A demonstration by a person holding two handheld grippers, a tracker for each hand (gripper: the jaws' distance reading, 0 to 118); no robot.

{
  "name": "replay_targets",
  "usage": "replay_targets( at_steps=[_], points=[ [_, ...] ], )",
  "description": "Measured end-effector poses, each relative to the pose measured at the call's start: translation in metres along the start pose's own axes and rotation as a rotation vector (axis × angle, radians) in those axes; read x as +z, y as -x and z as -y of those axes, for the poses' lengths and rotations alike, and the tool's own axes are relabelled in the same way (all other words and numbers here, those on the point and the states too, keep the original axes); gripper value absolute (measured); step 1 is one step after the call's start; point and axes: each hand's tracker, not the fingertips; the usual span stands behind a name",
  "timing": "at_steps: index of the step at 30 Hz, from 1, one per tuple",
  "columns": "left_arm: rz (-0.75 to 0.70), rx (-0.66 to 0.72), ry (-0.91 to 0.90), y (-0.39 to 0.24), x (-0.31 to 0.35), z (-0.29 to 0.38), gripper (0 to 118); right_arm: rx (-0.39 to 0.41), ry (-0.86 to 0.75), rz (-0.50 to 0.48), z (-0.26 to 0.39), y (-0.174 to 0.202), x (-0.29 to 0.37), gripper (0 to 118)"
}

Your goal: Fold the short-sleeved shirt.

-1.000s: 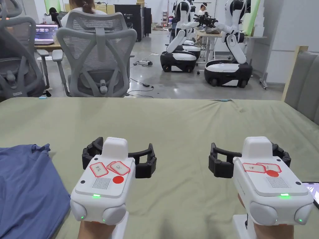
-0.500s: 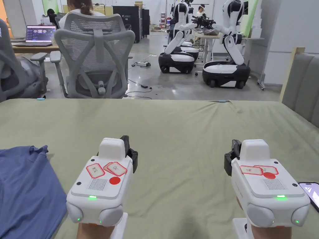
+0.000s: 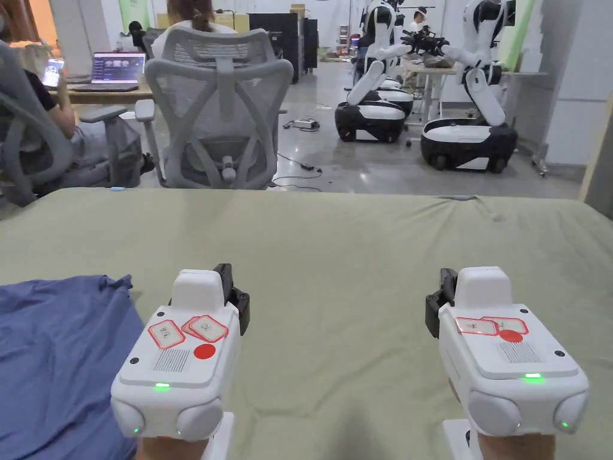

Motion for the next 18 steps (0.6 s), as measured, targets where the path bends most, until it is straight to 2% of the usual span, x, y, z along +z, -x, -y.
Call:
replay_targets(
  at_steps=[6, 11, 14, 18],
  points=[
    [-0.251, 0.004, 0.018, 0.103, 0.04, 0.0, 0, -0.042, -0.048, -0.23, -0.015, 0.107, -0.028, 1],
    [-0.382, -0.007, 0.033, 0.16, 0.072, 0.002, 0, -0.01, -0.074, -0.411, -0.027, 0.187, -0.022, 1],
    [-0.404, -0.003, 0.033, 0.174, 0.081, 0.001, 0, 0.022, -0.071, -0.451, -0.026, 0.213, -0.024, 1],
    [-0.383, -0.004, 0.055, 0.177, 0.072, 0.006, 0, 0.027, -0.058, -0.465, -0.027, 0.215, -0.022, 1]
  ],
)
